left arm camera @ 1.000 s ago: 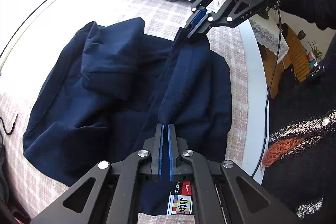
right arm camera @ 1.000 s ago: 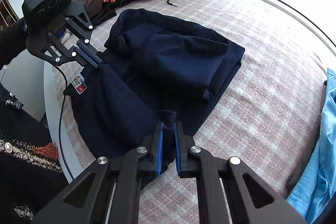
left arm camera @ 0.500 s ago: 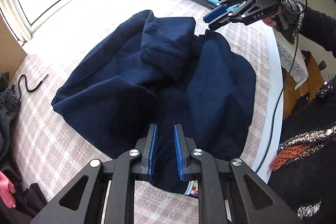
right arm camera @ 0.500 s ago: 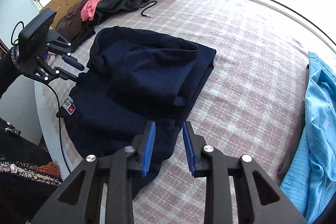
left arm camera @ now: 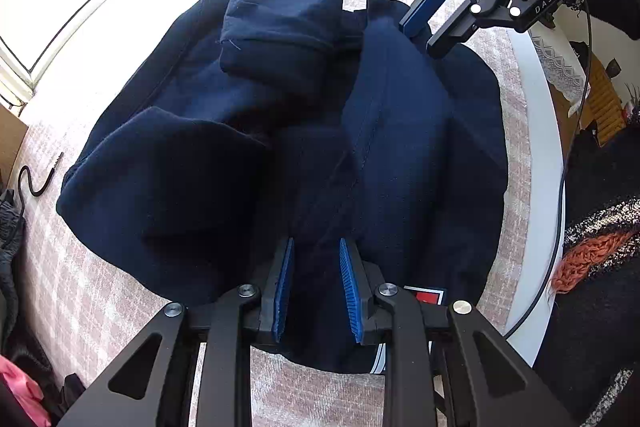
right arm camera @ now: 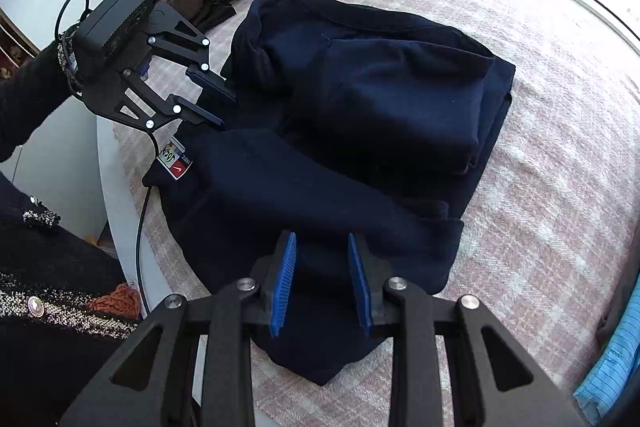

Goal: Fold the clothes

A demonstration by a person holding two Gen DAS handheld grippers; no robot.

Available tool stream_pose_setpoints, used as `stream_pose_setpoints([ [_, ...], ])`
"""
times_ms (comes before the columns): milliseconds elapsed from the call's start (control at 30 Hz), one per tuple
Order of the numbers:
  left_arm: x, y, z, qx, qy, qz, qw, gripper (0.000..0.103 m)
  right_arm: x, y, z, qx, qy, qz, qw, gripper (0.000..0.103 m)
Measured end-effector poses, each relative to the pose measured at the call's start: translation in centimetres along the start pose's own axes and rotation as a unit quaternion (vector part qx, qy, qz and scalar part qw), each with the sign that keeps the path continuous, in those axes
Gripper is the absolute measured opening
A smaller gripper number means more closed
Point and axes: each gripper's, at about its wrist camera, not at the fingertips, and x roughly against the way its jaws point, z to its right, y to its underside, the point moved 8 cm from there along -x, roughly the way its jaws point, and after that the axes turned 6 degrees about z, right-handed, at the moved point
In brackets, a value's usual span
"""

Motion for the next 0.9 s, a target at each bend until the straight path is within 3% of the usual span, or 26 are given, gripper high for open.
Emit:
stream_pose_setpoints([
  [167,0.2,0.4,-0.4,-0.009,0.007,-0.003,0.9999,0.021,-0.6,-0.3,0.0,0.0,0.001,-0.004,1.0,0.027],
  [233,0.9,1.0,-0.8,-0.005,0.009,-0.003,0.9999,0.004,-0.6,-0.4,0.0,0.0,0.002,-0.005,1.0,0.027],
  [367,1.9,1.4,-1.5,0.015,0.004,0.01,0.9998,0.003,-0.5,-0.5,0.1,-0.006,0.006,0.001,1.0,0.027],
  [567,4.8,2.3,-3.9,0.098,-0.014,0.059,0.9933,0.003,-0.2,-0.6,0.9,-0.026,0.011,0.013,1.0,0.027],
  [733,4.3,3.3,-4.6,0.103,-0.05,0.029,0.993,0.007,-0.1,-0.7,2.0,-0.051,0.011,0.014,0.999,0.027],
  [800,4.9,2.4,-4.4,0.111,-0.04,0.039,0.9923,0.01,-0.3,-0.6,1.3,-0.063,-0.033,0.01,0.997,0.027],
  [867,5.8,0.6,-2.9,0.105,-0.002,0.067,0.9922,0.013,-0.9,-0.8,0.2,-0.07,-0.076,0.013,0.995,0.027],
  [900,5.9,-0.3,-2.0,0.097,0.022,0.075,0.9922,0.016,-1.6,-0.8,0.2,-0.07,-0.071,0.008,0.995,0.027],
])
